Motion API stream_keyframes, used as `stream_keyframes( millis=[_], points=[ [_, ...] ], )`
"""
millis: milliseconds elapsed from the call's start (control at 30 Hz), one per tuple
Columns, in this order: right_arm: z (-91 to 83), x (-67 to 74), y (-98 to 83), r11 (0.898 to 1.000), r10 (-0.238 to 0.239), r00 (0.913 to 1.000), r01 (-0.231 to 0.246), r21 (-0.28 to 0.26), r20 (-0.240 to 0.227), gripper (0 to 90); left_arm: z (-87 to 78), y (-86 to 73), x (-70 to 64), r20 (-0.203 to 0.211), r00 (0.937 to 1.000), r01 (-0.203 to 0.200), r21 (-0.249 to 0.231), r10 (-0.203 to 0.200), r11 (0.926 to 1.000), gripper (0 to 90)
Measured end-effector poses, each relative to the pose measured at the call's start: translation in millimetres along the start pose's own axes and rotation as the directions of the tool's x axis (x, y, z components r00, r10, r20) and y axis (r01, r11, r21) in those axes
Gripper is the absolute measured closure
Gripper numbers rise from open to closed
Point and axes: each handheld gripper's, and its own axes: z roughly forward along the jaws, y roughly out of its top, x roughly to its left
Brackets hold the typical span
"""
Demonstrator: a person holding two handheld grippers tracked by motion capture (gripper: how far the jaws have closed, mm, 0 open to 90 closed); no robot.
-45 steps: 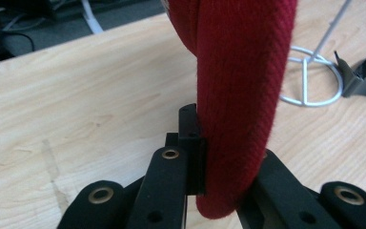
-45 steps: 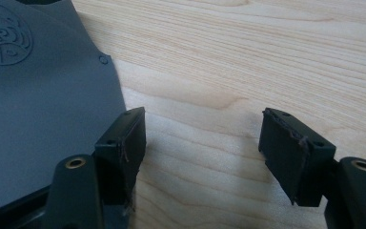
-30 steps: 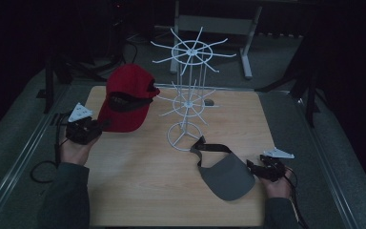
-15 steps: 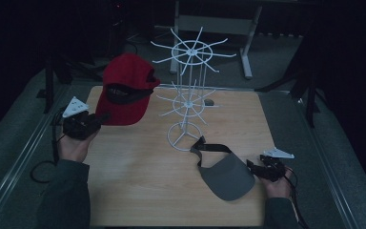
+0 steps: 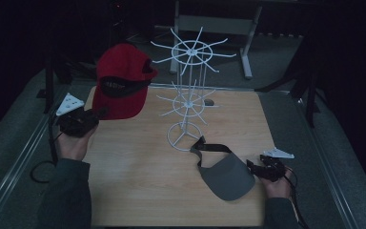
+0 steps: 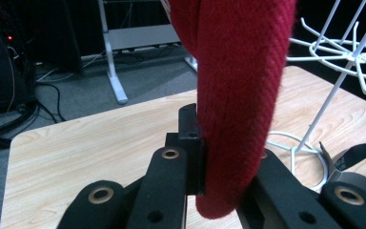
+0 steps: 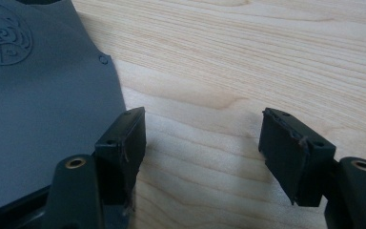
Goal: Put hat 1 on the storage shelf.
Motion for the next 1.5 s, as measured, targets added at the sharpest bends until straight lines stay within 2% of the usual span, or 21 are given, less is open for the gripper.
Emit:
stream_keyframes(
  millis=[133,333,500,667,867,1300,1500],
  points=[
    [0.0,0.0,0.0,1.0,0.0,1.0,0.0,0.0,0.0,32.9,-2.5,1.5,0.3,-0.007,0.9999,0.012,-0.025,-0.012,0.9996,85.9],
    [0.0,0.0,0.0,1.0,0.0,1.0,0.0,0.0,0.0,32.9,-5.6,4.3,0.7,0.01,0.9994,0.033,-0.054,-0.032,0.998,85.9],
    [-0.1,0.0,0.0,1.0,0.0,1.0,0.0,0.001,0.0,33.0,-7.0,8.1,0.1,0.014,0.9992,0.038,-0.062,-0.037,0.9974,85.9],
    [-0.2,0.1,0.0,1.0,0.001,1.0,-0.001,0.001,0.0,33.0,-8.0,13.0,-1.7,0.02,0.9995,0.024,-0.065,-0.022,0.9976,85.9],
    [-0.2,0.1,-0.1,1.0,0.0,1.0,0.0,0.001,0.0,33.0,-8.2,18.2,-2.2,0.026,0.9991,0.036,-0.073,-0.034,0.9967,85.9],
    [-0.2,0.1,-0.1,1.0,0.0,1.0,0.0,0.0,0.0,33.0,-7.8,29.3,-5.9,0.041,0.9986,0.036,-0.09,-0.033,0.9953,85.8],
    [-0.2,0.1,-0.1,1.0,0.0,1.0,0.0,0.0,0.0,33.0,-8.6,36.1,-5.4,0.059,0.9967,0.062,-0.108,-0.056,0.9922,85.9]
  ],
)
